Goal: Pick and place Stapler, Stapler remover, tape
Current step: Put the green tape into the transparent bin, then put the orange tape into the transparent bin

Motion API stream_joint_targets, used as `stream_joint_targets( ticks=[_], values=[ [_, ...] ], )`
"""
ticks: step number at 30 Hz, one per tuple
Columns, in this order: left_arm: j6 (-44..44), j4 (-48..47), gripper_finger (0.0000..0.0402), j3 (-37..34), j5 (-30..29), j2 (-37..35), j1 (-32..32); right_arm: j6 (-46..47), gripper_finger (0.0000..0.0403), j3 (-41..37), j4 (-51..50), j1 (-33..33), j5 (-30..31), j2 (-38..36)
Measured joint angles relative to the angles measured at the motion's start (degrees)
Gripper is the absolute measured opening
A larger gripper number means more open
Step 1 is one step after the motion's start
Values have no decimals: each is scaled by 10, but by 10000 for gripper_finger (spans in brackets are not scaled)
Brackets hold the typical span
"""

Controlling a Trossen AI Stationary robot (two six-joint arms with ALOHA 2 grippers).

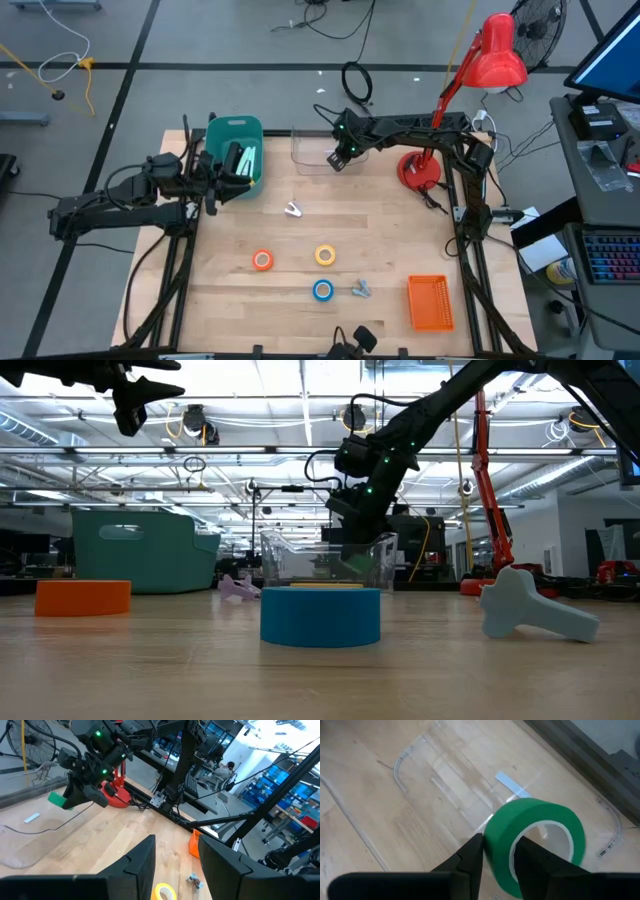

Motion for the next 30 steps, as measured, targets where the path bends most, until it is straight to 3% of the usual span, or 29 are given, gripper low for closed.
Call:
stream_joint_targets(
  ticks=[18,24,30],
  values=[
    [-1,-1,149,0,6,0,0,6,126,0,1,0,-1,0],
    [-1,0,150,0,6,0,0,-2,126,0,31,1,-7,-37],
    [-1,-3,150,0,10,0,-1,-31,116,-6,47,14,-116,-133]
  ],
)
